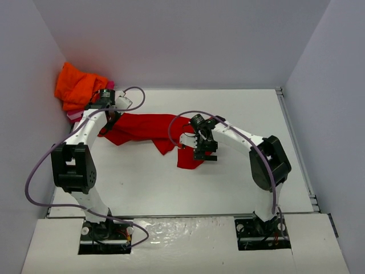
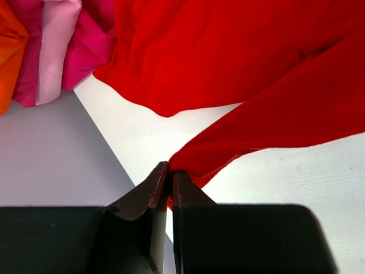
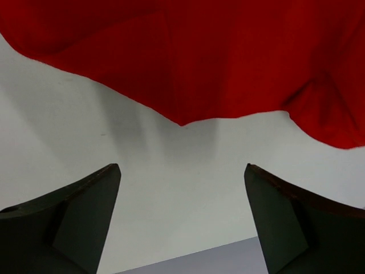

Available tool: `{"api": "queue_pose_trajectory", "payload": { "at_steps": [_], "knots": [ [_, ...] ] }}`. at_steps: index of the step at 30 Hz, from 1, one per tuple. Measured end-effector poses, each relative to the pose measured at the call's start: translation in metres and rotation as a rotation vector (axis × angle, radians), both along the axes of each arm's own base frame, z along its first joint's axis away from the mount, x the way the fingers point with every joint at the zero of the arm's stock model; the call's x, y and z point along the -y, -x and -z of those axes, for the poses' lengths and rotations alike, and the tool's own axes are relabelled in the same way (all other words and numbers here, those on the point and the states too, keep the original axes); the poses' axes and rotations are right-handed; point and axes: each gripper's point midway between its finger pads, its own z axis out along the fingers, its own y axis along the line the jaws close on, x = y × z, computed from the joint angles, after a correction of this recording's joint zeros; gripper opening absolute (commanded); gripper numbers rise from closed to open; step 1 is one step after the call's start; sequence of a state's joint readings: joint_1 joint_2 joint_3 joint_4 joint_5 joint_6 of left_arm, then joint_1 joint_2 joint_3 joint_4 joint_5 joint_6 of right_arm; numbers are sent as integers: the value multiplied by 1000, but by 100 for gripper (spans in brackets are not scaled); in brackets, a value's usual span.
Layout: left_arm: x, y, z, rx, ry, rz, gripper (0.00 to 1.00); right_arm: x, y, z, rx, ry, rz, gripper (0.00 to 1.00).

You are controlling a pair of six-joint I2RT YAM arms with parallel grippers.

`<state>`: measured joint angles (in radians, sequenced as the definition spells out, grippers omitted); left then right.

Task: Fold and stack the t-shirts
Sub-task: Flatten out the tshirt

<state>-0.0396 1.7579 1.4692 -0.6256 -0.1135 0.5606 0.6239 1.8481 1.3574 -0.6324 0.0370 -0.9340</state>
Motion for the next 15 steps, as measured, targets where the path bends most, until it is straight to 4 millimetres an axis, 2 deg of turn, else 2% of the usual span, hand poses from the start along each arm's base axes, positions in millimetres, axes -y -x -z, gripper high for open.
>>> {"api": "queue_pose_trajectory", "payload": {
  "at_steps": [5,10,15],
  "knots": [
    [-5,7,10,-25,-1,-12,0,-19,-7,22,-36,16,-38,85],
    [-8,15,18,-42,2,-18,0,-45,5,28,-45,21,-113,82],
    [-8,17,23,-46,8,-18,0,-72,14,29,-47,17,-179,73]
  ]
}}
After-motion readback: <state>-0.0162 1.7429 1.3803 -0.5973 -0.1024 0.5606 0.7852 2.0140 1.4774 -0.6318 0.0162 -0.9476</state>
